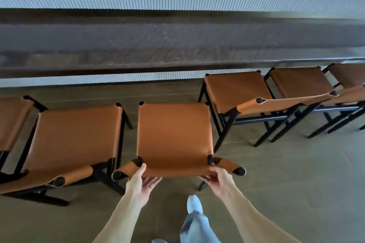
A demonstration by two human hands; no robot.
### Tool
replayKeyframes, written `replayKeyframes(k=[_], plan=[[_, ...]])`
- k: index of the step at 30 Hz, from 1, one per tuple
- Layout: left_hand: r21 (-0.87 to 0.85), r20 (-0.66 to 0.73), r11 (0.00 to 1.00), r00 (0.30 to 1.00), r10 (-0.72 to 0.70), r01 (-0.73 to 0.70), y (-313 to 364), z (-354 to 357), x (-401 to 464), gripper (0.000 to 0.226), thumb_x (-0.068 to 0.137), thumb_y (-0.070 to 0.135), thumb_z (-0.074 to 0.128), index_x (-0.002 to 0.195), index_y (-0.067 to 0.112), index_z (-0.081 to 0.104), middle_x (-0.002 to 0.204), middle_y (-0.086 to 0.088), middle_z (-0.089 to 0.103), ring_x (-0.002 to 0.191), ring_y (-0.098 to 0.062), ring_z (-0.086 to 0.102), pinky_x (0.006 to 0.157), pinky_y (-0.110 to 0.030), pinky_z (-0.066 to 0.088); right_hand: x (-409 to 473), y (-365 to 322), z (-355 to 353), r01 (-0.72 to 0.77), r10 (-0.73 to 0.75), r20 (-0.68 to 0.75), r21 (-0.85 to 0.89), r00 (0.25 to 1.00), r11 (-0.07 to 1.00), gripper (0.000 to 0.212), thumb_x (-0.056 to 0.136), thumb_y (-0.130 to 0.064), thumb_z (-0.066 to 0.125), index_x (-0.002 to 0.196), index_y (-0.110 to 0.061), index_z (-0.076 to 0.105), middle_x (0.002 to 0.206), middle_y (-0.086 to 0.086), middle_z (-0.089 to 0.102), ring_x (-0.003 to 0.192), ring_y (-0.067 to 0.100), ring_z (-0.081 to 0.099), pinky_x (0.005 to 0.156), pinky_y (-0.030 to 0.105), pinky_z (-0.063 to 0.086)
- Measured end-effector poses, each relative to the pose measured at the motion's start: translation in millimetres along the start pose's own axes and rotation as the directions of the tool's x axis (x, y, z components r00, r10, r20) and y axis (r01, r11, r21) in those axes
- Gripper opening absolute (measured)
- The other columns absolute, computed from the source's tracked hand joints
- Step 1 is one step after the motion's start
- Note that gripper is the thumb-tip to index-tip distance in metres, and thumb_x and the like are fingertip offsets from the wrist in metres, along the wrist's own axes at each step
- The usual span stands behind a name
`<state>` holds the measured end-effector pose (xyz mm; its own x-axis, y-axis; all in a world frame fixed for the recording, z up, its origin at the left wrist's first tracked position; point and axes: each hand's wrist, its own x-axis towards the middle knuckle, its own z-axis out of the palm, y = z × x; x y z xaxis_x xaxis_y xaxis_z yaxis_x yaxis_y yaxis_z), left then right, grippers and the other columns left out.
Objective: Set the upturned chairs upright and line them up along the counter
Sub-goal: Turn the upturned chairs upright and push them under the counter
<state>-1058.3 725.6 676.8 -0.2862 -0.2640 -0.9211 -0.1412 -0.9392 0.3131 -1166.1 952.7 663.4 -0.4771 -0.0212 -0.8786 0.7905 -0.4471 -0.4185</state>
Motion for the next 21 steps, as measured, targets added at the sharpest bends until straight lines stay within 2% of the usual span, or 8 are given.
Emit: replayKeyframes(k=[3, 5, 8, 12, 16, 21], plan=[[0.087, -0.029, 0.996, 0.999, -0.026, 0.028, 9, 6, 11, 0.017, 0.093, -0.01, 0.059, 0.11, -0.006, 0.056, 0.127, -0.03, 0.052, 0.099, -0.044, 0.06, 0.1, -0.058, 0.049, 9, 2, 5, 0.015, -0.015, -0.036, -0.006, 0.999, 1.0, 0.051, 0.087, 0.023, 0.037, 0.133, 0.006, 0.05, 0.129, 0.03, 0.057, 0.098, 0.043, 0.061, 0.067, 0.055, 0.054], [0.074, -0.042, 0.995, 0.997, -0.058, 0.061, 14, 14, 20, 0.011, 0.092, -0.017, 0.053, 0.096, -0.007, 0.055, 0.119, -0.03, 0.055, 0.091, -0.041, 0.059, 0.099, -0.053, 0.05, 15, -4, 7, 0.012, -0.012, -0.008, 0.002, 1.0, 1.0, 0.053, 0.086, 0.023, 0.036, 0.132, 0.002, 0.053, 0.131, 0.03, 0.059, 0.105, 0.044, 0.06, 0.07, 0.053, 0.055], [0.05, -0.063, 0.998, 0.997, -0.041, 0.044, 19, 25, 25, 0.012, 0.092, -0.018, 0.053, 0.095, -0.007, 0.056, 0.107, -0.028, 0.058, 0.105, -0.043, 0.058, 0.097, -0.048, 0.05, 27, -14, 16, 0.006, -0.005, -0.009, 0.015, 1.0, 1.0, 0.053, 0.086, 0.023, 0.037, 0.131, 0.0, 0.055, 0.128, 0.028, 0.061, 0.106, 0.043, 0.061, 0.07, 0.052, 0.054], [0.034, -0.061, 0.999, 0.998, 0.01, -0.008, 40, 61, 46, 0.013, 0.092, -0.019, 0.052, 0.096, -0.006, 0.056, 0.106, -0.028, 0.059, 0.108, -0.043, 0.057, 0.095, -0.05, 0.05, 50, -45, 55, 0.009, -0.009, -0.002, 0.034, 1.0, 0.999, 0.05, 0.087, 0.025, 0.038, 0.131, 0.007, 0.051, 0.108, 0.026, 0.066, 0.094, 0.04, 0.064, 0.066, 0.051, 0.053], [0.012, -0.048, 0.999, 0.998, 0.04, -0.04, 65, 105, 70, 0.015, 0.092, -0.018, 0.051, 0.098, -0.006, 0.057, 0.106, -0.027, 0.06, 0.108, -0.042, 0.059, 0.092, -0.051, 0.051, 75, -83, 99, 0.027, -0.028, 0.024, 0.035, 0.999, 0.999, 0.047, 0.087, 0.026, 0.038, 0.129, 0.007, 0.049, 0.106, 0.026, 0.063, 0.09, 0.041, 0.063, 0.056, 0.049, 0.056], [-0.002, -0.033, 0.997, 0.996, 0.082, -0.082, 91, 154, 94, 0.015, 0.091, -0.02, 0.051, 0.094, -0.006, 0.055, 0.105, -0.03, 0.06, 0.094, -0.044, 0.063, 0.096, -0.057, 0.051, 109, -116, 142, 0.033, -0.033, 0.037, 0.01, 0.999, 0.999, 0.037, 0.088, 0.025, 0.041, 0.119, 0.008, 0.052, 0.112, 0.03, 0.06, 0.087, 0.042, 0.063, 0.064, 0.051, 0.053]])
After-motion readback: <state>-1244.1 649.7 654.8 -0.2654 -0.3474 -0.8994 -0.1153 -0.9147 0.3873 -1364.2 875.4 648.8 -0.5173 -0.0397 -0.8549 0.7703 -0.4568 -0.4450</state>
